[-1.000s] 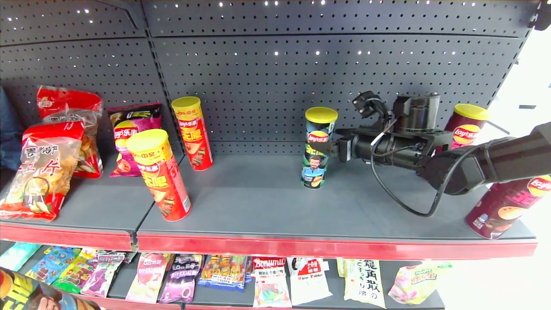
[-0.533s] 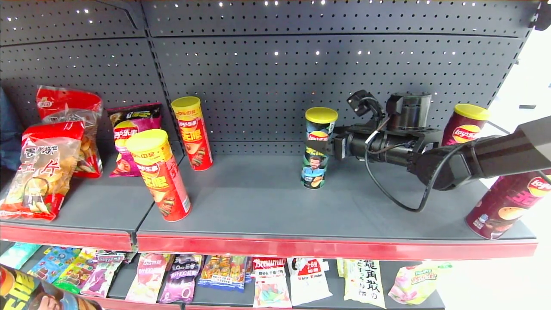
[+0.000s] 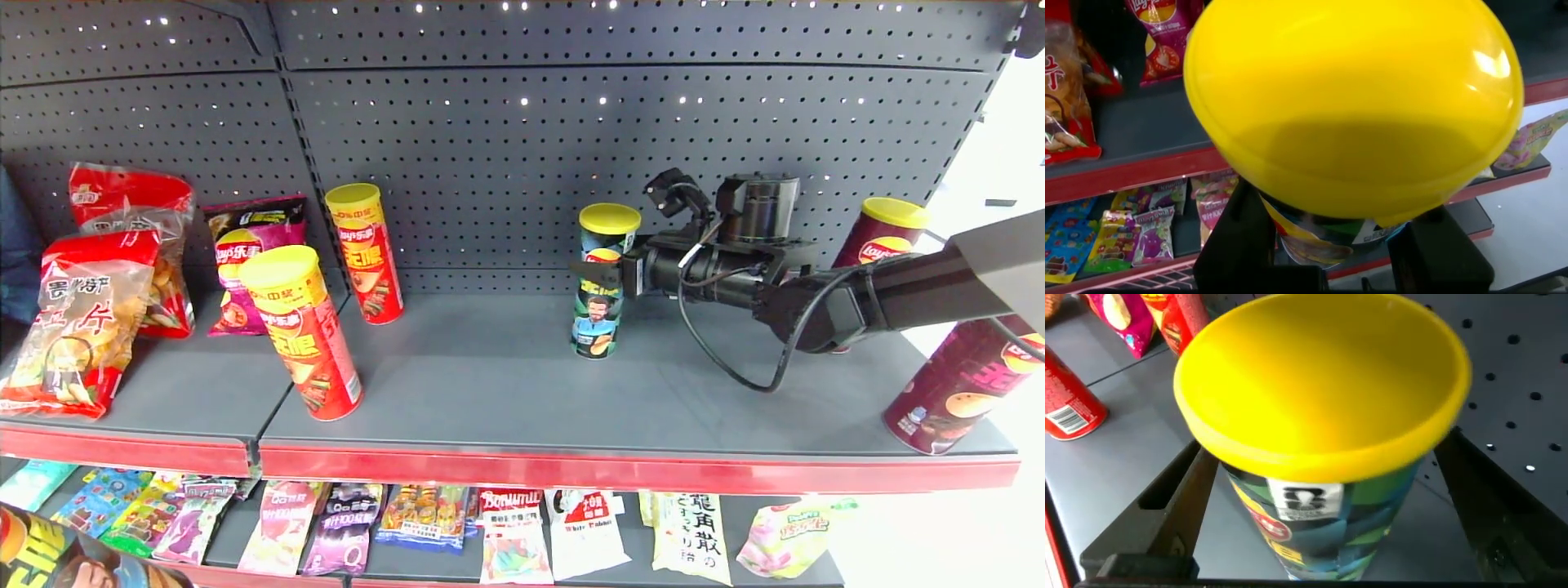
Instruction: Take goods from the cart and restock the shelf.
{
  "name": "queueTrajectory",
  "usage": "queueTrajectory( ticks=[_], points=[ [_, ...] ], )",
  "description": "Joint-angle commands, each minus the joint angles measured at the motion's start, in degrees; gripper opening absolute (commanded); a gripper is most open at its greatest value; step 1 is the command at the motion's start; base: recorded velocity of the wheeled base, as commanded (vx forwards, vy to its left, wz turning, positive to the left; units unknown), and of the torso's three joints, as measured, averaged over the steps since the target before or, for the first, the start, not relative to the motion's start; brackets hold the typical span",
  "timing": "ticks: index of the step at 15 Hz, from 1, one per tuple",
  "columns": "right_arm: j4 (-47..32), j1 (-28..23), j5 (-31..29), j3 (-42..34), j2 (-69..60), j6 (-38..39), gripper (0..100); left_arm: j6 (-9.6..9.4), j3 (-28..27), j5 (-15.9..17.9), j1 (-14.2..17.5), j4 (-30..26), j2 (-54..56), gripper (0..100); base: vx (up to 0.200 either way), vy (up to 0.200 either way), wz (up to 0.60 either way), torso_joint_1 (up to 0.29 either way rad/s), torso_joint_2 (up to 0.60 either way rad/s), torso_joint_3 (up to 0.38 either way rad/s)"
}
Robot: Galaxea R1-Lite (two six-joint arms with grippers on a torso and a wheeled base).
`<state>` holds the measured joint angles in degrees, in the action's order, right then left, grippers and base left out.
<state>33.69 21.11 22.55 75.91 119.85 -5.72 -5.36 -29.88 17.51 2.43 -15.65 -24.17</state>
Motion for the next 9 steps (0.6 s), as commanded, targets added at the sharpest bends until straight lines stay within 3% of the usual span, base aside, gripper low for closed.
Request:
queueTrajectory(
  ticks=[1, 6, 9],
  points=[
    [0.23, 0.16, 0.04, 0.38, 0.74, -0.61, 0, 0.00, 0.00, -0.02, 0.04, 0.01, 0.09, 0, 0.000, 0.000, 0.00, 0.000, 0.00, 0.000],
    [-0.12, 1.65, -2.07, -1.91, -1.90, -1.58, 0, -0.09, -0.27, -0.02, 0.04, 0.18, 0.00, 0, 0.000, 0.000, 0.00, 0.000, 0.00, 0.000],
    [-0.21, 5.08, -3.30, -12.54, -12.71, -1.67, 0, 0.00, -0.09, 0.60, 0.04, 0.36, 2.38, 0, 0.000, 0.000, 0.00, 0.000, 0.00, 0.000]
  ],
)
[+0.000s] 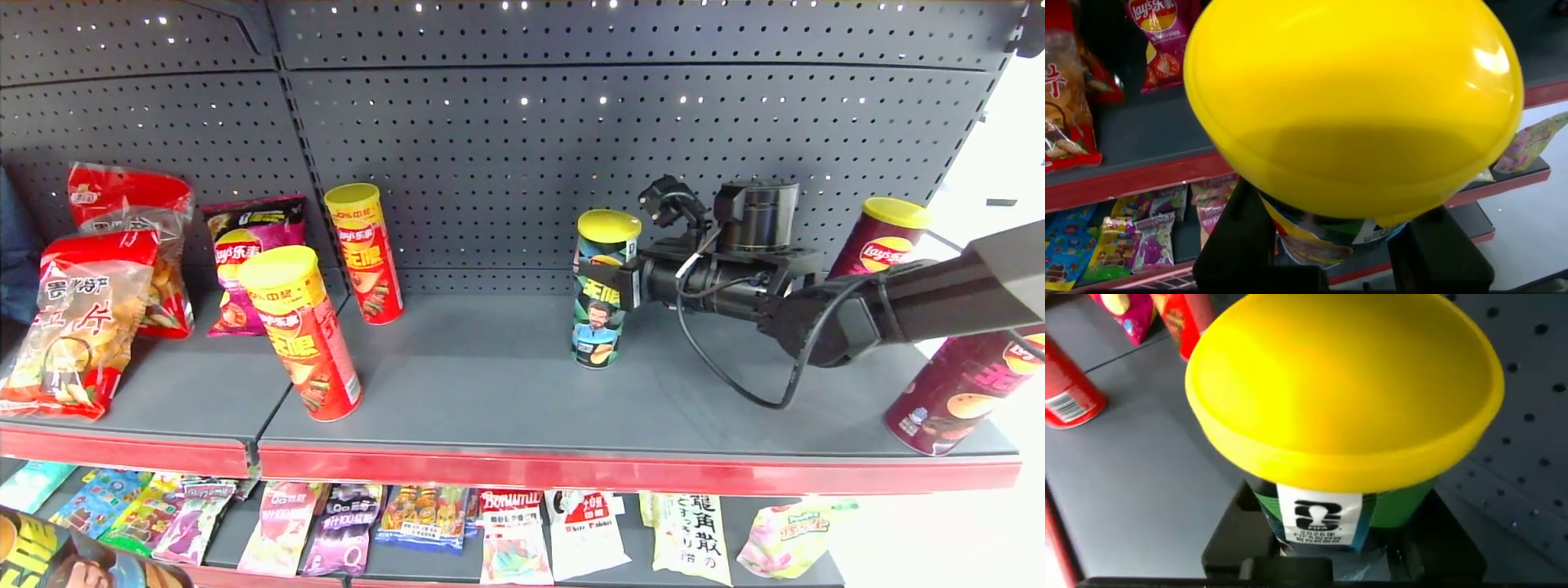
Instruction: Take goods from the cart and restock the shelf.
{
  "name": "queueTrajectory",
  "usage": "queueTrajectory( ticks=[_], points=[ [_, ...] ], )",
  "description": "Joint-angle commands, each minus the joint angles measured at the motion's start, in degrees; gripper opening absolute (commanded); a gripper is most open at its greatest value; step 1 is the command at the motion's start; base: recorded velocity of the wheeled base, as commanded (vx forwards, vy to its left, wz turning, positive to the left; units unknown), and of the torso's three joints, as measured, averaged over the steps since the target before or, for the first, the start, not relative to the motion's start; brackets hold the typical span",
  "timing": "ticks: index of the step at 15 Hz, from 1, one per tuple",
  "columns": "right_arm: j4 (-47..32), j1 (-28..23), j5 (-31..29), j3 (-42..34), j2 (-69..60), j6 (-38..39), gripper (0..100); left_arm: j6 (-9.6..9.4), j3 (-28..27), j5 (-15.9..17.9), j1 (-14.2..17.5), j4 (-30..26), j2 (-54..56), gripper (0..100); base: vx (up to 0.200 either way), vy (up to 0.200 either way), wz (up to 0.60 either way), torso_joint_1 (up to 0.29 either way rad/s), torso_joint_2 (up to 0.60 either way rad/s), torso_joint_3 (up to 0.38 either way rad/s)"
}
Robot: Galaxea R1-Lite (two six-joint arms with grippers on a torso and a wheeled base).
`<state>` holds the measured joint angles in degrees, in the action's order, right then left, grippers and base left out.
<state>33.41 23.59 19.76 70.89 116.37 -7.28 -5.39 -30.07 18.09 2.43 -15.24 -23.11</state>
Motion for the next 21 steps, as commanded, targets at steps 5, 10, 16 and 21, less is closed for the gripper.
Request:
queueTrajectory(
  ticks=[5, 10, 16, 21],
  points=[
    [0.16, 6.56, -6.23, -17.28, -20.66, -0.02, 0, 0.03, -0.42, -0.07, 0.04, 0.12, 1.93, 0, 0.000, 0.000, 0.00, 0.000, 0.00, 0.000],
    [0.78, 6.91, -6.23, -22.90, -21.63, -1.86, 0, 0.03, -0.78, -0.07, 0.04, 0.03, 1.67, 0, 0.000, 0.000, 0.00, 0.000, 0.00, 0.000],
    [2.71, 6.91, -6.14, -23.08, -18.55, -1.95, 0, 0.03, -0.78, -0.07, 0.04, -0.05, 1.76, 0, 0.000, 0.000, 0.00, 0.000, 0.00, 0.000],
    [3.85, 8.40, -5.52, -23.34, -16.79, -1.95, 0, 0.03, -0.51, -0.07, 0.04, -0.14, 1.93, 0, 0.000, 0.000, 0.00, 0.000, 0.00, 0.000]
  ],
)
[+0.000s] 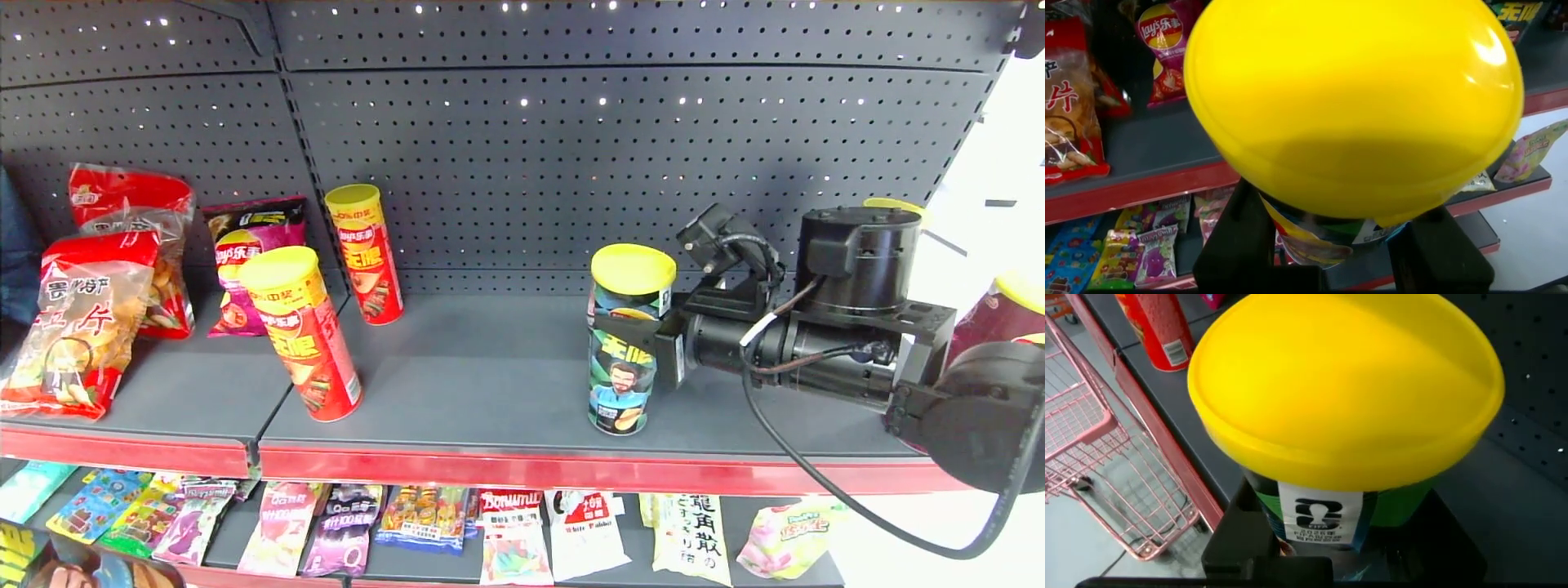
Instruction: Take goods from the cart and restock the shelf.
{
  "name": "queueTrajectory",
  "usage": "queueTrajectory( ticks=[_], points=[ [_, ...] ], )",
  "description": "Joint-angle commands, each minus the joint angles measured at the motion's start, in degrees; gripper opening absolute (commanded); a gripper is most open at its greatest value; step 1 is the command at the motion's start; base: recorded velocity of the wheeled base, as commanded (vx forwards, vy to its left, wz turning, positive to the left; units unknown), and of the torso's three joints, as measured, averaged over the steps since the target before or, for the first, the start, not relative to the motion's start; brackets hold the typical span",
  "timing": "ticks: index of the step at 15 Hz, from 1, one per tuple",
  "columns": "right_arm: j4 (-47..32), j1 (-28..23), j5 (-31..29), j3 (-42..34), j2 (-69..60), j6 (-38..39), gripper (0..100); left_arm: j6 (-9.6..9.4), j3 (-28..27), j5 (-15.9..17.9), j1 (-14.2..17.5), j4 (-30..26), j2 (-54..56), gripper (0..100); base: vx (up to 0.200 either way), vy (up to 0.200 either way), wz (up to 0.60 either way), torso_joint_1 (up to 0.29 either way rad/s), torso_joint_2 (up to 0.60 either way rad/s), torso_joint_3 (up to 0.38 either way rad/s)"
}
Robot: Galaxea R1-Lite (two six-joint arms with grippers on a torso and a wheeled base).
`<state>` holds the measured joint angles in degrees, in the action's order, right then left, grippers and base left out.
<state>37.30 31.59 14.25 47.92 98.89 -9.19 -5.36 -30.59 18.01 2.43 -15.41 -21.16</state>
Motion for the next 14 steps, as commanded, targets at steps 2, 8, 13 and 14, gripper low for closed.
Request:
queueTrajectory(
  ticks=[2, 8, 13, 14],
  points=[
    [-0.04, 0.58, 0.69, -1.08, 0.69, -0.04, 0, 0.00, 0.00, 0.01, 0.04, 0.03, -0.02, 0, 0.000, 0.000, 0.00, 0.000, 0.00, 0.000],
    [0.58, 0.67, 1.39, -1.51, 1.57, -0.21, 0, 0.00, 0.00, 0.01, 0.04, 0.03, -0.02, 0, 0.000, 0.000, 0.00, 0.000, 0.00, 0.000],
    [0.75, 1.02, 1.31, -2.04, 1.57, -0.21, 0, 0.00, 0.00, 0.01, 0.04, 0.03, -0.19, 0, 0.000, 0.000, 0.00, 0.000, 0.00, 0.000],
    [0.75, 1.11, 1.31, -2.04, 1.57, -0.21, 0, 0.00, 0.00, 0.01, 0.04, 0.03, -0.19, 0, 0.000, 0.000, 0.00, 0.000, 0.00, 0.000]
  ],
)
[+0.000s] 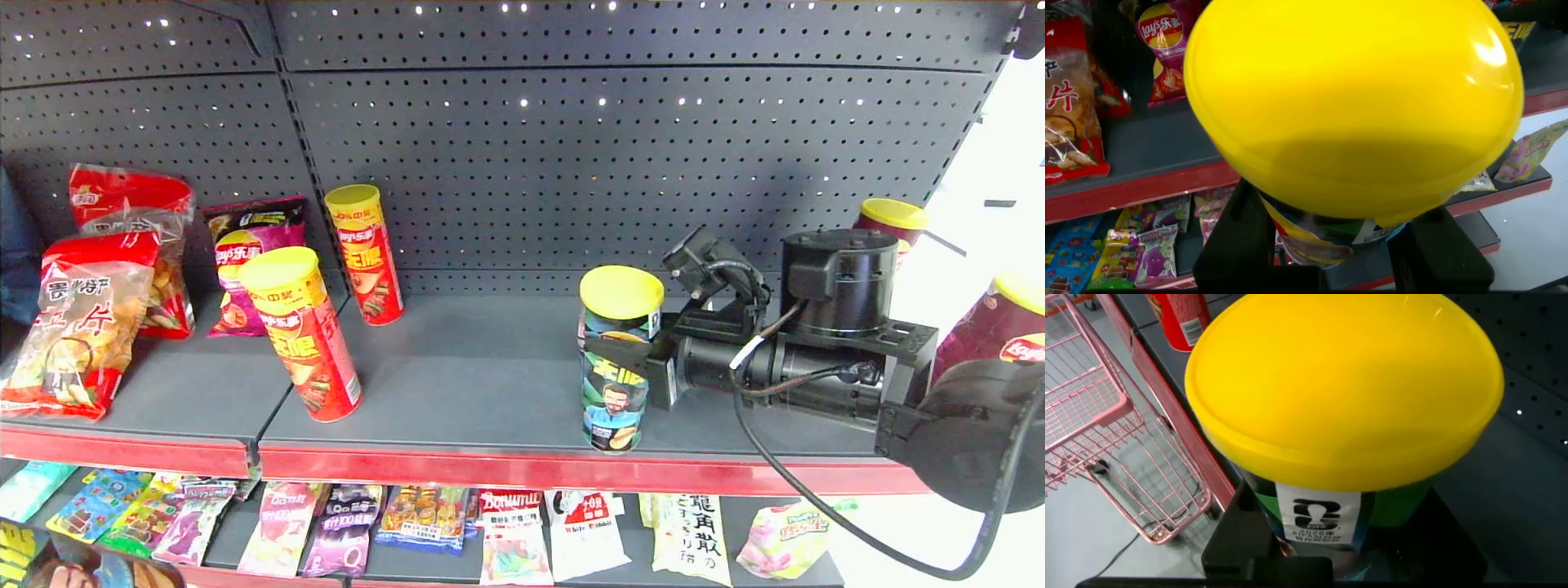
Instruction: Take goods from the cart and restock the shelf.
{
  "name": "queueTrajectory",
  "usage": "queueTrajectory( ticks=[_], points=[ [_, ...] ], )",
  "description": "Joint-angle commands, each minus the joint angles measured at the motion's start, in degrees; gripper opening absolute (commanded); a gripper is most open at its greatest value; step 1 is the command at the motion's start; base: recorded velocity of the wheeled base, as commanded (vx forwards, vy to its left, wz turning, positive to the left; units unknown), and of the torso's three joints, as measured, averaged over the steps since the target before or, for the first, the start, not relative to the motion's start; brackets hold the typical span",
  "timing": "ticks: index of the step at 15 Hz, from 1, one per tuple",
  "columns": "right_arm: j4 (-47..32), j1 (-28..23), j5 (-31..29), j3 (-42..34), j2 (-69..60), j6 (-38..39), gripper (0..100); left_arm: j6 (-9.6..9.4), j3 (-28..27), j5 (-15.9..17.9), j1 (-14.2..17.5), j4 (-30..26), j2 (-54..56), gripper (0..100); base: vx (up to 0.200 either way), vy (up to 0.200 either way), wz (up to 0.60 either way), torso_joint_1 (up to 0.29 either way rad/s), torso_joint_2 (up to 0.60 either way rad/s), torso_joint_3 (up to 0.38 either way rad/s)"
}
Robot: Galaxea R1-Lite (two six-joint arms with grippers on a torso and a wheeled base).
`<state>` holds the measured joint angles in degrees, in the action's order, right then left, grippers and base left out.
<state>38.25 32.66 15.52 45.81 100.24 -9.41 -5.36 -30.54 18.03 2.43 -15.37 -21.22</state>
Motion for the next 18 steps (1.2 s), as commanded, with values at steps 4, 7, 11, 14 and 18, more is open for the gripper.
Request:
queueTrajectory(
  ticks=[4, 7, 11, 14, 18],
  points=[
    [-0.20, 0.04, 0.04, -0.11, 0.13, 0.01, 0, 0.00, 0.04, 0.08, 0.04, -0.01, -0.05, 0, 0.000, 0.000, 0.00, 0.000, 0.00, 0.000],
    [-0.11, -0.05, 0.04, -0.64, 0.13, 0.01, 100, 0.00, 0.13, 0.08, 0.04, -0.01, 0.04, 0, 0.000, 0.000, 0.00, 0.000, 0.00, 0.000],
    [-0.02, 0.04, -0.05, -0.99, -0.31, 0.01, 100, 0.00, 0.22, 0.08, 0.04, -0.01, 0.04, 0, 0.000, 0.000, 0.00, 0.000, 0.00, 0.000],
    [-0.02, 0.21, -0.23, -0.99, -0.93, 0.01, 100, 0.00, 0.22, 0.08, 0.04, -0.01, -0.05, 0, 0.000, 0.000, 0.00, 0.000, 0.00, 0.000],
    [-0.02, -0.05, -1.19, -5.82, -5.76, 0.18, 100, 0.00, 0.13, 0.08, 0.04, -0.01, 0.04, 0, 0.000, 0.000, 0.00, 0.000, 0.00, 0.000]
  ],
)
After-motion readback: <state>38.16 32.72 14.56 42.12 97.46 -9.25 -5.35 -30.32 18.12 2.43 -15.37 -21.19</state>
